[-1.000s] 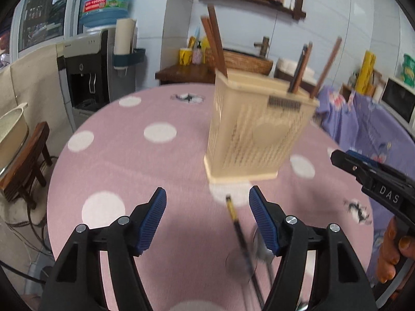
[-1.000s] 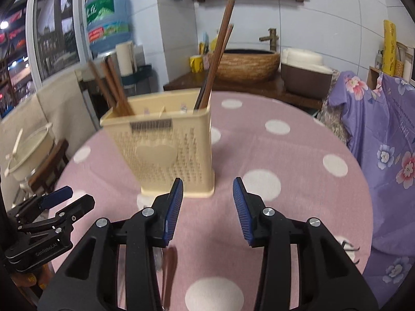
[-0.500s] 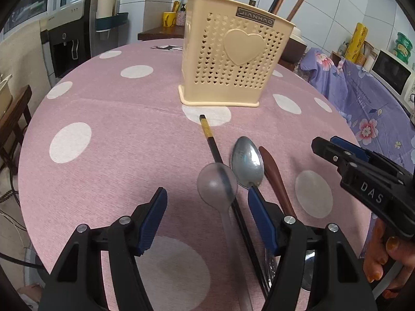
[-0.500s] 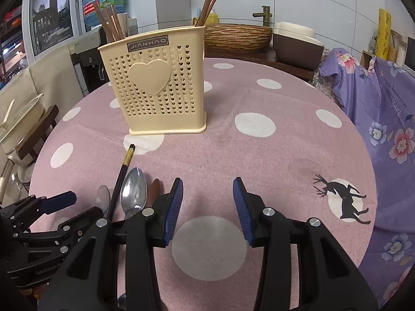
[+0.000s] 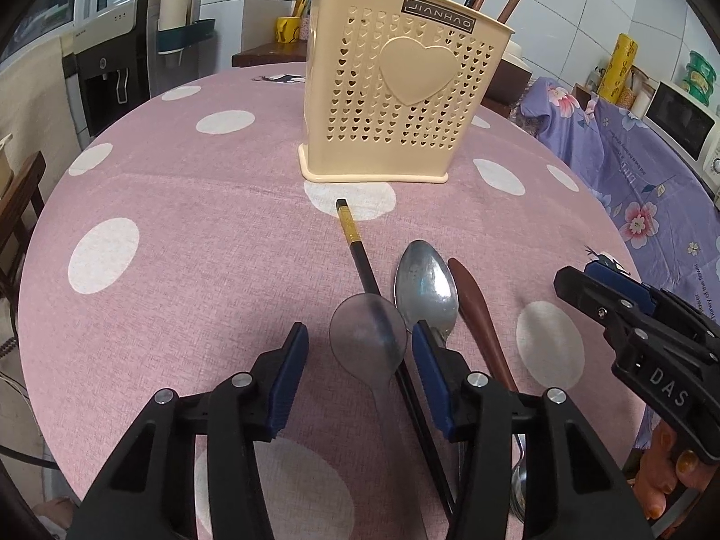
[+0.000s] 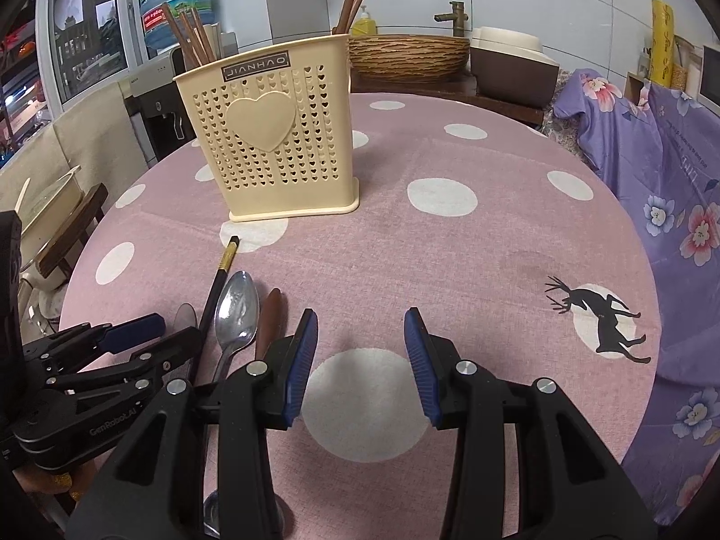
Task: Organize utensils
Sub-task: 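Move both tools down toward the spoons beside the holder, then grasp the clear plastic spoon with the left tool while the right grasps the wooden-handled spoon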
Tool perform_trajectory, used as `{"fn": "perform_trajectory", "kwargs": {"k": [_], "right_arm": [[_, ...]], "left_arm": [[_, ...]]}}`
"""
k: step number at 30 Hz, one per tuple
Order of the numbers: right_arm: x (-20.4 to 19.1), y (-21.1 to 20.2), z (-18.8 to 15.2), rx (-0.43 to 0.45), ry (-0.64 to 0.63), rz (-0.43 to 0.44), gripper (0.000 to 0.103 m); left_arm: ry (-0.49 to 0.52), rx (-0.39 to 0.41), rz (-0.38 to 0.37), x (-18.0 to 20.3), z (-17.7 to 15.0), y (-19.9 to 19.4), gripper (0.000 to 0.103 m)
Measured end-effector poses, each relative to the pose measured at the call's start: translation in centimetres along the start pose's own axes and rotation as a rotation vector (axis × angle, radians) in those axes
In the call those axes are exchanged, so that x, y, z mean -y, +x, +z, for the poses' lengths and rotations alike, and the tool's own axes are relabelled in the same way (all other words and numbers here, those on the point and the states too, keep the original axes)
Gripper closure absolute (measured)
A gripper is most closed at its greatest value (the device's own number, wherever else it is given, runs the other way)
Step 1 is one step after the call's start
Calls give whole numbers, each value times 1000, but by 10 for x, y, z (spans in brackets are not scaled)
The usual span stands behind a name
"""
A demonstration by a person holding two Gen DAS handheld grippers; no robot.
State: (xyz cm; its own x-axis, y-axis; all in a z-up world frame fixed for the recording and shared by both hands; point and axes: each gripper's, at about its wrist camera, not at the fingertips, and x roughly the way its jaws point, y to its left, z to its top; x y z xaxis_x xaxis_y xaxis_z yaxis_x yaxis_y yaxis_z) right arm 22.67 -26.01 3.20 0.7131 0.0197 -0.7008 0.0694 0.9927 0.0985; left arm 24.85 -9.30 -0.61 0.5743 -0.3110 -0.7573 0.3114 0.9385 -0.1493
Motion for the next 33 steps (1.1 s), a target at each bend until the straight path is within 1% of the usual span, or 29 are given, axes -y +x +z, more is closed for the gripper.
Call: {"fn": "perform_trajectory", "kwargs": {"k": [4,11,15,21,27,31,33], "right_arm": [[-1,2,0,-6,-3,-2,62],[-4,7,-1,-38,0,23,62],[-10,8,0,-63,-3,60,62],[-25,14,-3,-118,-27,117,62],[-39,25,-10,-175,-64,113,63],[-45,32,-10,-191,-85,82,71],[-46,34,-9,-183,-90,64,72]], "left_arm": [[21,5,5,4,0,2,66],[15,10,-8,2,0,1,67],[-10,10,-16,-3,-1,-1,67],[-53,44,-3,-16,4,-12,67],[-82,82,14,-27,10,-19,67],[-94,99,10,-29,13,-21,67],[-93,112,9,-28,14,-23,67]]}}
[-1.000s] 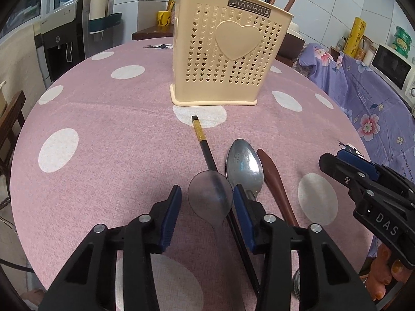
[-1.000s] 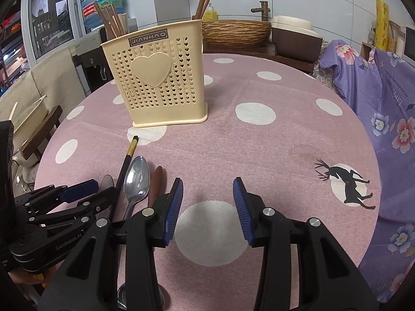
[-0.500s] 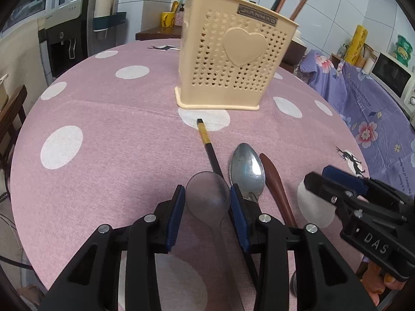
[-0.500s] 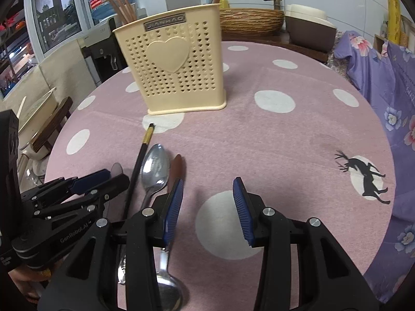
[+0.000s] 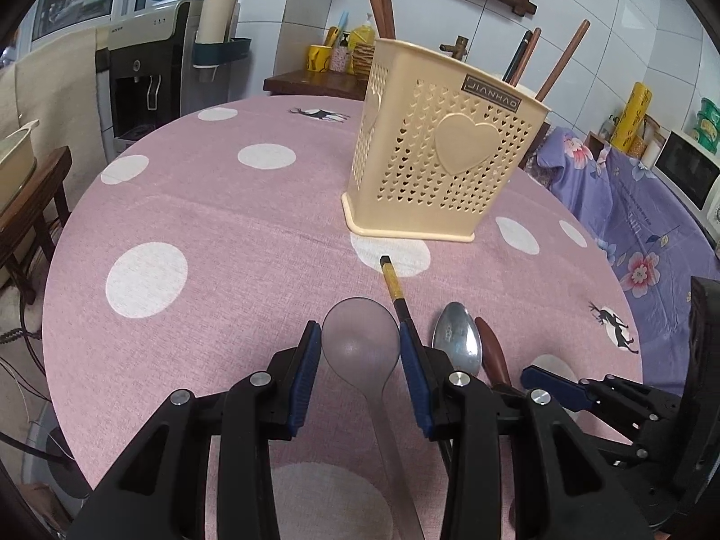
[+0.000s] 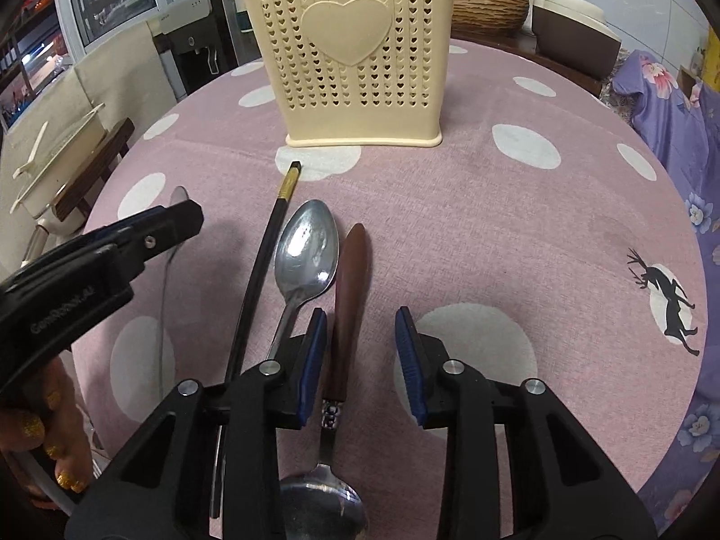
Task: Organize utensils
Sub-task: 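Grasp the clear plastic spoon with the left tool while the right grasps the wooden-handled spoon, then lift both spoons and carry them over the beige holder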
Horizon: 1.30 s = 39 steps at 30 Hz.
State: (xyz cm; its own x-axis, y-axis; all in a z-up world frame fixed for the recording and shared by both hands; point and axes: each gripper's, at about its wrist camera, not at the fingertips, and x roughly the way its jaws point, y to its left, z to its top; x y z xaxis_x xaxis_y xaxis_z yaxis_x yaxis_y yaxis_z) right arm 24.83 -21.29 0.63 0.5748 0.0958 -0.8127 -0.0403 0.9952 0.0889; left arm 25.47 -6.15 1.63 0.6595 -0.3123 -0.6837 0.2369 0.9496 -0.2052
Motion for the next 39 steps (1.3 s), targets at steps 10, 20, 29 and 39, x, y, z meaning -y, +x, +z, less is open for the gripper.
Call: {"fn": "perform_trajectory", "kwargs": {"k": [10,20,29,39], "right_arm": [[-6,16,21,5,-8,-38,86],[11,-2,29,64,76,39,86],[31,-68,38,223,126,102,87],[49,-104,37,298,155,123,87]], "left_arm": [[2,49,8,1,10,-7,67],[7,85,16,2,19,-12,67],[-3,148,21,-1,31,-30,67],[-11,201,34,-4,41,-48,67]]}}
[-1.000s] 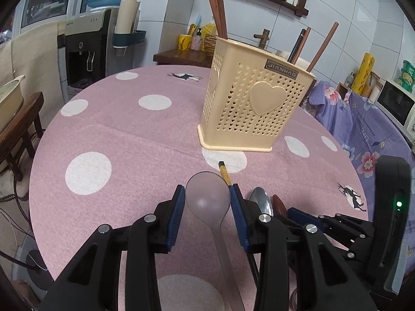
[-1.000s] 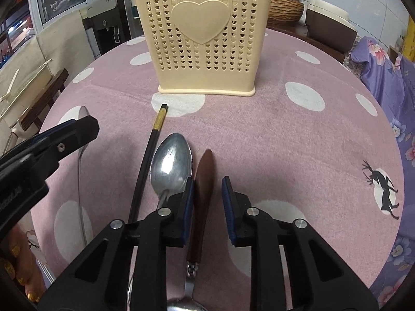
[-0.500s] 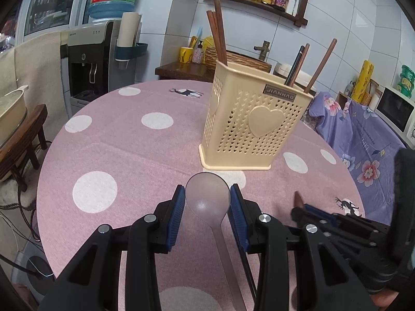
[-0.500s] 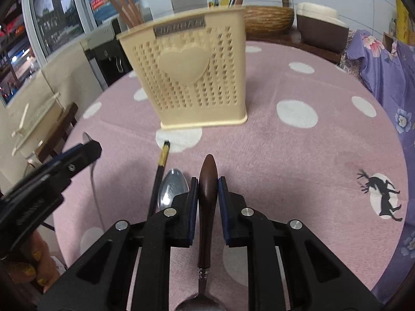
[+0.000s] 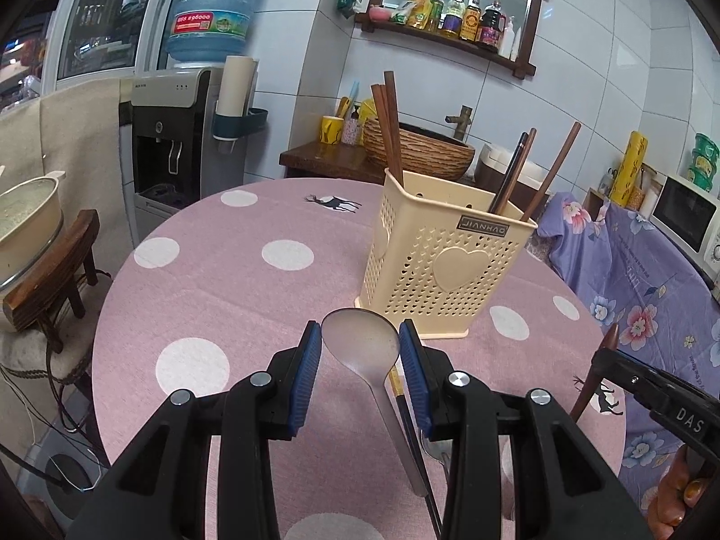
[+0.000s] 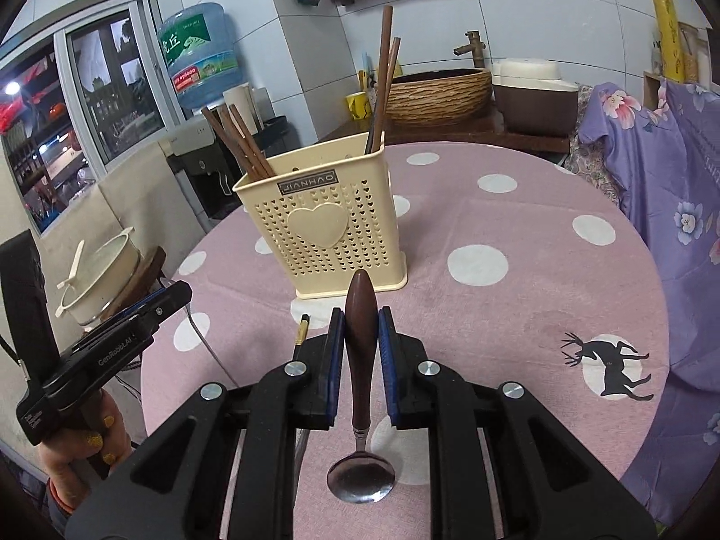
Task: Organize utensils
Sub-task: 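Lift both spoons and carry them over the beige holder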
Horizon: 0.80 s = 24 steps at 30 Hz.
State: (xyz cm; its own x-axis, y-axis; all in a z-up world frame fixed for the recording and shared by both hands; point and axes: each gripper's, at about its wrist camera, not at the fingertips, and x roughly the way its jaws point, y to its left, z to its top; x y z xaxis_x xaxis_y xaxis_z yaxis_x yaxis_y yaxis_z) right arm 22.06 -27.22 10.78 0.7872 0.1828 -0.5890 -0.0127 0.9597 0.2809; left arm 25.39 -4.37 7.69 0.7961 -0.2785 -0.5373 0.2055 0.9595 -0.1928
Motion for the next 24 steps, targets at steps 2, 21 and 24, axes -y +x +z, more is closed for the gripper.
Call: {"fn": "perform_trajectory", "kwargs": {"k": [2,21,24], "right_arm": [[-1,-2,0,5,-11,-2,87],[-17,-12,24,37,-69,32,87],[-20,-15,36,54,-82,38,87]], "left_arm": [[6,4,3,1,0,-1,67],[38,35,-38,10,21,-10,67],[41,48,-45,11,30,-11,67]]}}
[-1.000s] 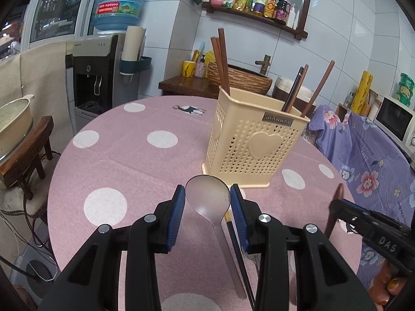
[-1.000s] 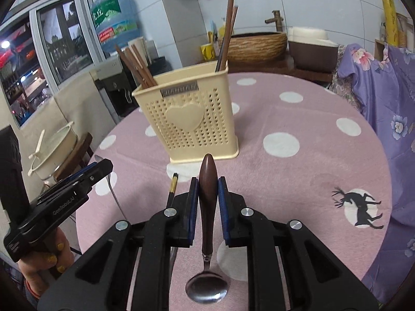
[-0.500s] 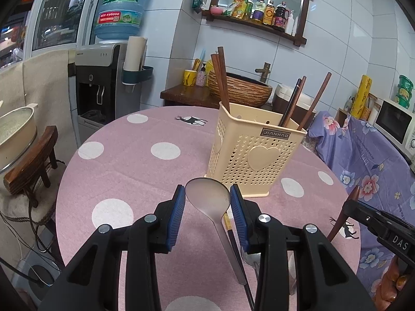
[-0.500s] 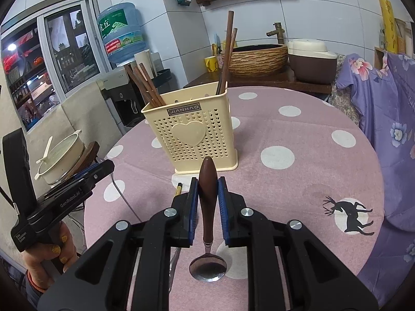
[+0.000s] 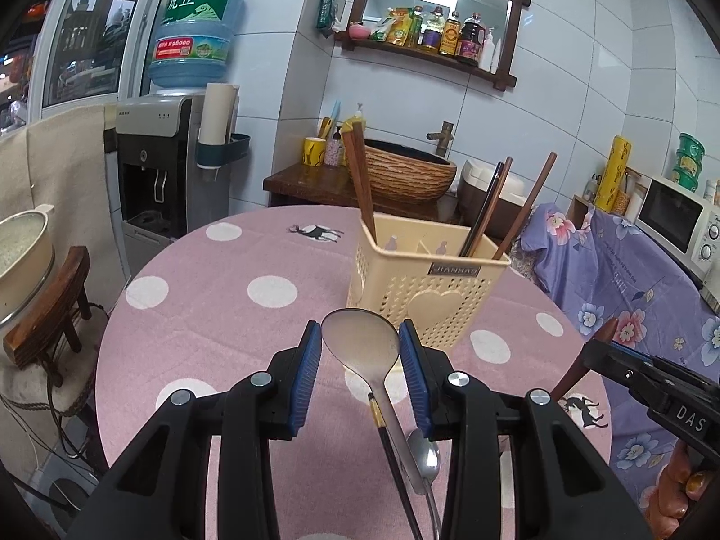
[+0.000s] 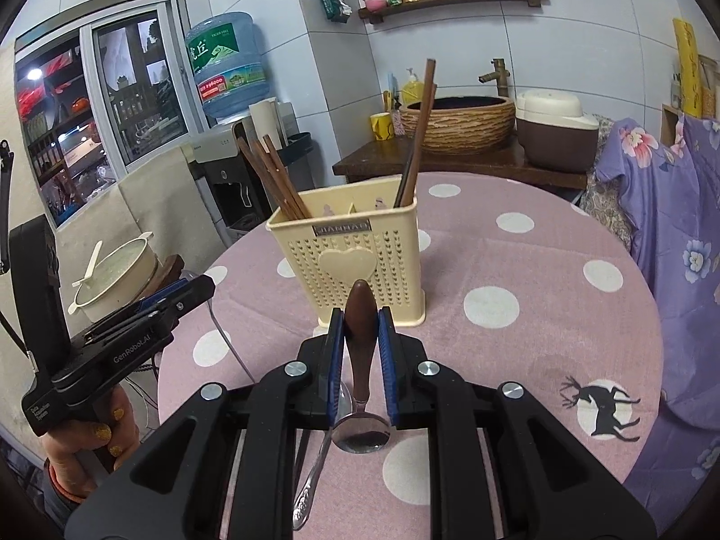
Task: Organize utensils
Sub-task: 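Lift both spoons and carry them over the beige holder, then lower both spoons into the holder and open both tools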
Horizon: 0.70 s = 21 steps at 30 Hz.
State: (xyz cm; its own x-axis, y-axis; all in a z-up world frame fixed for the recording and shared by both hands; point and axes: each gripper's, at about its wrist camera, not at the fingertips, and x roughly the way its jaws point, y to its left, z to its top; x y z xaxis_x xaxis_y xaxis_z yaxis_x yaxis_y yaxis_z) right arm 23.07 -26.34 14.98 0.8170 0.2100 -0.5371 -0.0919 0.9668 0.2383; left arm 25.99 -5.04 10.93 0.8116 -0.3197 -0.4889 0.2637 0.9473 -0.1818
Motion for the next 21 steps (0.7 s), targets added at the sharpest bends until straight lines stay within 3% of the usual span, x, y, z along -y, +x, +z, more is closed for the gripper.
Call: {"fn": "perform_trajectory", "kwargs": {"k": [9,16,21], "right_arm": [[-13,-12,78,133,-37,-19,87],[-28,-2,148,243,-53,-66,87],[-27,24,161,236,-38,-102,87]], "left_arm": [[-3,123,17,8,70,-7,67],[24,229,78,33,134,-2,67],[64,229,140,45,138,26,67]]}}
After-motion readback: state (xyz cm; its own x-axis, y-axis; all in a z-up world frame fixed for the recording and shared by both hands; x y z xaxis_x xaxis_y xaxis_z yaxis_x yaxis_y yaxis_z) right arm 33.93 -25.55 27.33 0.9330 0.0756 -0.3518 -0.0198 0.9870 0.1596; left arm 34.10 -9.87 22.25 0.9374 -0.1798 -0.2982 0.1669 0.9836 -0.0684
